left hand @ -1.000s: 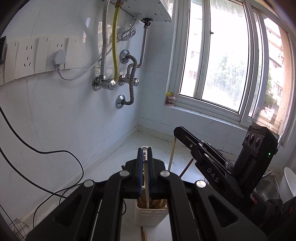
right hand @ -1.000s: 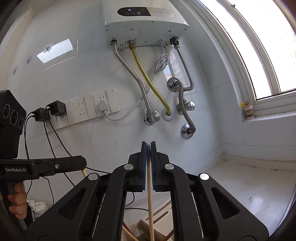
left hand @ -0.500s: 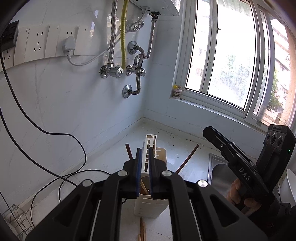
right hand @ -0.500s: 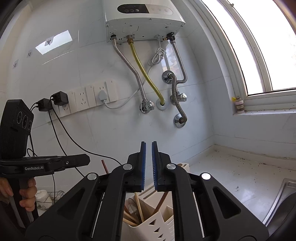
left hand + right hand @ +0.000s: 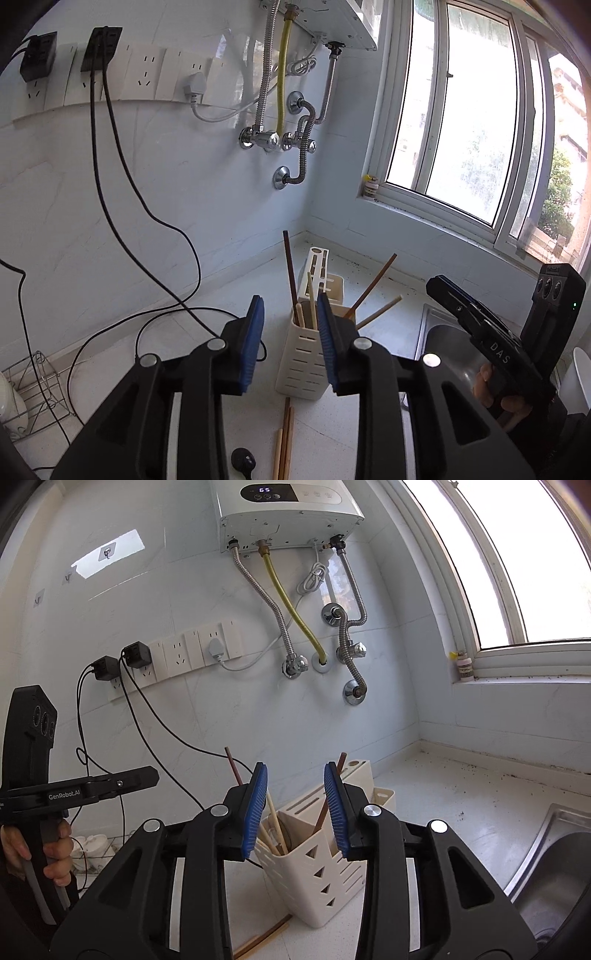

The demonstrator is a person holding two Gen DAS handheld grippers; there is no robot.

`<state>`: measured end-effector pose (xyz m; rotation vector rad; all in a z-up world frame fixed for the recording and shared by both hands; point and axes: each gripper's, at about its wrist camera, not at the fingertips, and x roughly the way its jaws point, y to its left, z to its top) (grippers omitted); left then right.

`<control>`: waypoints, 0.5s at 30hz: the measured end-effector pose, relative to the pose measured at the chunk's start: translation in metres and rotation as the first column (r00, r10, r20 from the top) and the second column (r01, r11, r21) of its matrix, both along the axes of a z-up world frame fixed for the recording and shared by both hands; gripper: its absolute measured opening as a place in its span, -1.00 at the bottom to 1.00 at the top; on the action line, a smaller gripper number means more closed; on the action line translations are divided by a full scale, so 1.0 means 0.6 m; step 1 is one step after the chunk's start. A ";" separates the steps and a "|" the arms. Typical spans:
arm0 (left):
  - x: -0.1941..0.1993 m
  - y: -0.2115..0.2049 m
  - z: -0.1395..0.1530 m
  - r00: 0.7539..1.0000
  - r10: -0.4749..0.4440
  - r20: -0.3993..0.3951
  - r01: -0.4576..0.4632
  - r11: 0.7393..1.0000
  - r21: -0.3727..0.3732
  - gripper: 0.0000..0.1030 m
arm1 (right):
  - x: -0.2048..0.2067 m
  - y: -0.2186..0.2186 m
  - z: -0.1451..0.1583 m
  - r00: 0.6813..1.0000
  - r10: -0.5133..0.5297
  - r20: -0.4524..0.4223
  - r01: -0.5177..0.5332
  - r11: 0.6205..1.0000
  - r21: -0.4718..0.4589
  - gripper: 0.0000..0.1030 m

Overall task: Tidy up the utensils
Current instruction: 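Lower the chopstick into the holder and open the right gripper, then move the open right gripper back to the dark brown chopsticks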

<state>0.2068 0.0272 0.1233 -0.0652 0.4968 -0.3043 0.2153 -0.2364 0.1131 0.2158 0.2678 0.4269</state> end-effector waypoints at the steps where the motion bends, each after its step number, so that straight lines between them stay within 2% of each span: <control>1: -0.012 0.004 -0.006 1.000 0.009 -0.009 -0.009 1.000 0.011 -0.35 | -0.001 0.004 -0.006 1.000 0.004 -0.021 -0.004 1.000 -0.003 -0.39; 4: -0.043 0.016 -0.027 0.999 0.011 -0.044 -0.010 0.999 0.035 -0.35 | -0.001 0.018 -0.028 0.994 0.000 -0.111 -0.003 1.000 -0.027 -0.39; 8: -0.086 0.038 -0.075 0.994 -0.011 -0.105 0.018 0.998 0.061 -0.35 | 0.007 0.042 -0.072 0.970 -0.013 -0.244 -0.002 0.998 -0.062 -0.39; 11: -0.116 0.055 -0.122 0.986 -0.024 -0.168 0.037 0.996 0.078 -0.35 | 0.015 0.059 -0.111 0.935 -0.015 -0.354 -0.009 0.998 -0.066 -0.39; 15: -0.152 0.076 -0.183 0.961 -0.083 -0.264 0.106 0.992 0.073 -0.35 | 0.032 0.086 -0.165 0.866 0.024 -0.500 -0.057 0.997 -0.051 -0.39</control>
